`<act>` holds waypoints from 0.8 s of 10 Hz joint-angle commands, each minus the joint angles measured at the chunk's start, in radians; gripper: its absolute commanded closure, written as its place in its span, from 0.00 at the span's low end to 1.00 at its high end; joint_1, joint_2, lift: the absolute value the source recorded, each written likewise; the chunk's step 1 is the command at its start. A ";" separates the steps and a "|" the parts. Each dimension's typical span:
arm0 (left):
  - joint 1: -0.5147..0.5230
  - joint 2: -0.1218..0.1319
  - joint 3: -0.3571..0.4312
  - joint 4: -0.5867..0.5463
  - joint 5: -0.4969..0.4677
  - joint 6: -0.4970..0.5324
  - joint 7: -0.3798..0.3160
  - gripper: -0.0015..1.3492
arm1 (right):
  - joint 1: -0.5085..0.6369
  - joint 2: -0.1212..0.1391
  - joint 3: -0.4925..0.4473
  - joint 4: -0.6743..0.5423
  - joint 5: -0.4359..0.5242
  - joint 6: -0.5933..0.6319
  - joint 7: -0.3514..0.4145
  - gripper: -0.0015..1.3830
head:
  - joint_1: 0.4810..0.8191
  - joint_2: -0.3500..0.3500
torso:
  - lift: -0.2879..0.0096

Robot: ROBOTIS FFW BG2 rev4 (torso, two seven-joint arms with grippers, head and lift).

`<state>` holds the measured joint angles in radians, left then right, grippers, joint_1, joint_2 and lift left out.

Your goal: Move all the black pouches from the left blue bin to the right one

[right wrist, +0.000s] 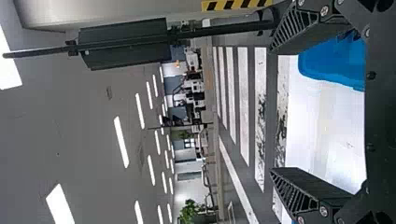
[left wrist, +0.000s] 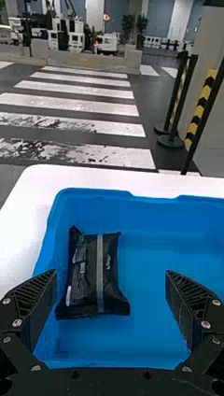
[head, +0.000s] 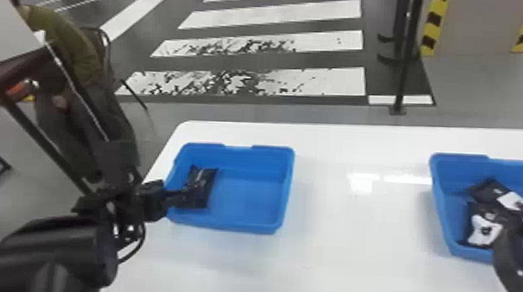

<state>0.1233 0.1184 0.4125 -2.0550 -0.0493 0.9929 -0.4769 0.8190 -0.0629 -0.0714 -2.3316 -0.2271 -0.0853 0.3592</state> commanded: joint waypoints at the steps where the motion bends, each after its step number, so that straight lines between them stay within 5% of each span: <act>1: -0.057 0.009 -0.016 0.080 -0.032 0.006 0.001 0.14 | -0.004 0.000 0.004 0.009 -0.008 0.009 0.003 0.10 | 0.63 0.91 | 0.50; 5: -0.190 0.040 -0.072 0.265 -0.038 0.033 0.004 0.14 | -0.024 0.000 0.012 0.028 -0.024 0.036 0.023 0.10 | 0.63 0.91 | 0.50; 8: -0.219 0.038 -0.083 0.306 -0.064 0.085 0.009 0.16 | -0.034 0.000 0.018 0.043 -0.040 0.061 0.030 0.10 | 0.63 0.90 | 0.50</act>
<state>-0.0913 0.1579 0.3338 -1.7505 -0.1033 1.0689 -0.4681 0.7858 -0.0629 -0.0544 -2.2917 -0.2650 -0.0303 0.3897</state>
